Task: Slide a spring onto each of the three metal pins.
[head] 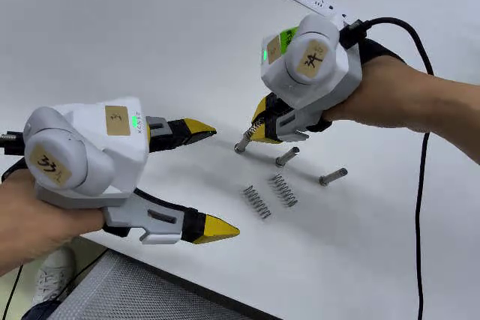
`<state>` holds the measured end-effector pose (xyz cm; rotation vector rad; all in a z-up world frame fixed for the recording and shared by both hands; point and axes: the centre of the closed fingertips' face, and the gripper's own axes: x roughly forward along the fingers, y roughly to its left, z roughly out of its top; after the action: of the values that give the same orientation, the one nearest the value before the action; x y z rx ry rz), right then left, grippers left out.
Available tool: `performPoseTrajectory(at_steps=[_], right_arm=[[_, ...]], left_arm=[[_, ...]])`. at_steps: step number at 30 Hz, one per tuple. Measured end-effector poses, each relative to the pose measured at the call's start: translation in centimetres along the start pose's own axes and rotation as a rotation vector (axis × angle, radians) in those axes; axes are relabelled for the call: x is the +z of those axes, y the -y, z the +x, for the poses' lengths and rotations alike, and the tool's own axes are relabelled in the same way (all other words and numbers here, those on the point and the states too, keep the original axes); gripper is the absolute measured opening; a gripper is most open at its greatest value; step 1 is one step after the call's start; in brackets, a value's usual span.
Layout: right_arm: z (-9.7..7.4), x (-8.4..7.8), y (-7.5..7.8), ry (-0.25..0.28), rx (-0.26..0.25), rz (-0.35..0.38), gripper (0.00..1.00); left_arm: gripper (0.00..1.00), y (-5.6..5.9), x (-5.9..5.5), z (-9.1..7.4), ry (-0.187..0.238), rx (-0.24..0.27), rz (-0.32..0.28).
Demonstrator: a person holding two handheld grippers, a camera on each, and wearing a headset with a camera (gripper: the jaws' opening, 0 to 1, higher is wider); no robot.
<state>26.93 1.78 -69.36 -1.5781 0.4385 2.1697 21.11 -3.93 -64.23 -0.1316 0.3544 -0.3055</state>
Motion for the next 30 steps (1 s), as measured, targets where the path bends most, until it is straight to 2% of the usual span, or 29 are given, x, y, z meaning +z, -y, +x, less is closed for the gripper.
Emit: performPoseTrajectory(at_steps=[19,30], right_arm=[[2.4,-0.5,-0.1,-0.030,-0.007,-0.071,0.12],[4.0,-1.1,0.0,-0.036,-0.010,-0.074,0.12]], left_arm=[[0.77,-0.4,-0.4,-0.1,0.005,0.007,-0.017],[0.78,-0.5,-0.5,-0.2,0.006,0.009,-0.021]])
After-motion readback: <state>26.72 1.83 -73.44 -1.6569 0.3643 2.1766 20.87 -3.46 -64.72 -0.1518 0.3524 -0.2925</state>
